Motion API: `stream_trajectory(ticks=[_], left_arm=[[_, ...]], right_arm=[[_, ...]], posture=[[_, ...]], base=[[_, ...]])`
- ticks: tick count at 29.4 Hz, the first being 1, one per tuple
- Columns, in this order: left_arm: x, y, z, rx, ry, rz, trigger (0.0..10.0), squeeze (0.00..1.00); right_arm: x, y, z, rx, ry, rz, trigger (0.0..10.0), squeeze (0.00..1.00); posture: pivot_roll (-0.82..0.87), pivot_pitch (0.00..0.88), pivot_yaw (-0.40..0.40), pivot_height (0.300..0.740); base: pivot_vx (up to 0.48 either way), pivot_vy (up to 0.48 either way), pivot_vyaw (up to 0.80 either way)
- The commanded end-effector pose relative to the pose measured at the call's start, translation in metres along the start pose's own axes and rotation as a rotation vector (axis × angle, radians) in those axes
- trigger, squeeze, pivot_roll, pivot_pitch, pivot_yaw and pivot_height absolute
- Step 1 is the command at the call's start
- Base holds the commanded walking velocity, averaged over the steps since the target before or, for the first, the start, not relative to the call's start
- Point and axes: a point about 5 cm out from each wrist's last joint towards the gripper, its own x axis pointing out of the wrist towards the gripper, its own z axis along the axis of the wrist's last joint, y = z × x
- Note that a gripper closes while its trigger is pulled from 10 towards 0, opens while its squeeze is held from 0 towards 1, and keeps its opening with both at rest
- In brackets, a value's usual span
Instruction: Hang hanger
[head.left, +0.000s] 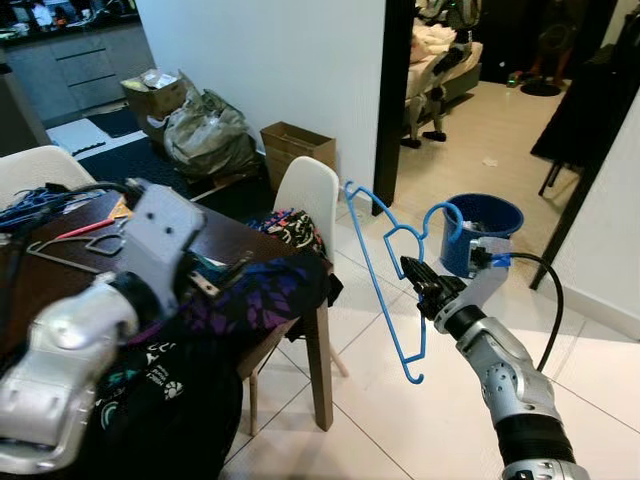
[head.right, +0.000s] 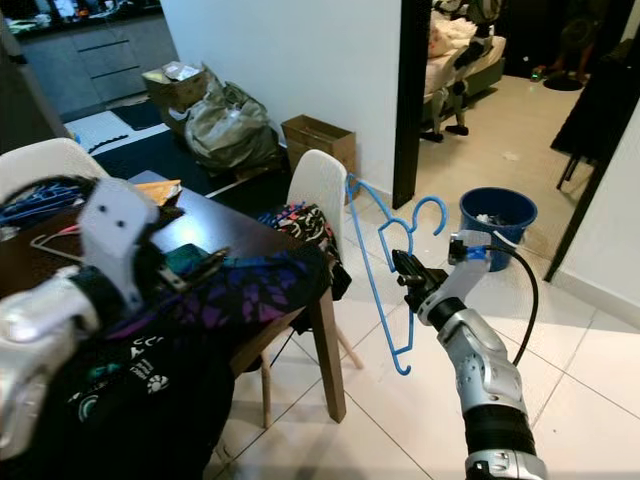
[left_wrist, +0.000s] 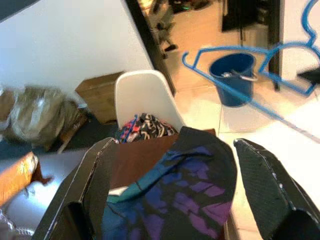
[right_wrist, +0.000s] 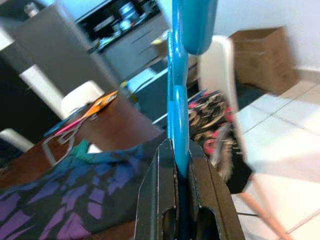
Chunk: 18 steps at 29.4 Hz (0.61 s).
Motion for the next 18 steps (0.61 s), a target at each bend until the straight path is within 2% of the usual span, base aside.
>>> stream_trajectory(ticks=[1,5,8,13,14,15,18], left_arm=[[0.002,-0.009,0.001,-0.004,0.007,-0.016,10.0,0.0],[0.005,-0.012,-0.001,-0.01,0.007,-0.007,10.0,0.0],[0.003,0.015,0.003,0.07,-0.001,0.222,10.0,0.0],[-0.003,0.027,0.006,0.084,0.001,0.317,10.0,0.0],[-0.012,0.035,0.01,0.147,0.023,0.402,10.0,0.0],[-0.015,0.036,0.011,0.172,0.034,0.426,10.0,0.0],[-0.015,0.036,0.011,0.172,0.034,0.426,10.0,0.0]], right_arm=[[0.002,0.005,-0.003,0.002,0.005,0.024,10.0,0.0],[0.002,0.005,-0.003,-0.006,0.009,0.03,10.0,0.0],[0.002,0.008,-0.004,-0.025,0.016,0.054,10.0,0.0],[0.002,0.009,-0.004,-0.028,0.017,0.059,10.0,0.0],[0.001,0.008,-0.004,-0.033,0.019,0.065,10.0,0.0],[0.001,0.008,-0.004,-0.034,0.02,0.067,10.0,0.0],[0.001,0.008,-0.004,-0.034,0.02,0.067,10.0,0.0]], posture=[[0.03,0.0,0.038,0.731],[0.03,0.0,0.038,0.731],[0.03,0.0,0.035,0.731],[0.03,0.0,0.033,0.731],[0.04,0.0,0.028,0.731],[0.04,0.0,0.028,0.731],[0.04,0.0,0.028,0.731]], base=[[0.0,-0.45,0.77],[0.0,-0.448,0.77],[0.0,0.0,0.77],[0.0,0.0,0.77],[0.0,0.0,0.77],[0.0,0.0,0.77],[0.0,0.0,0.77]])
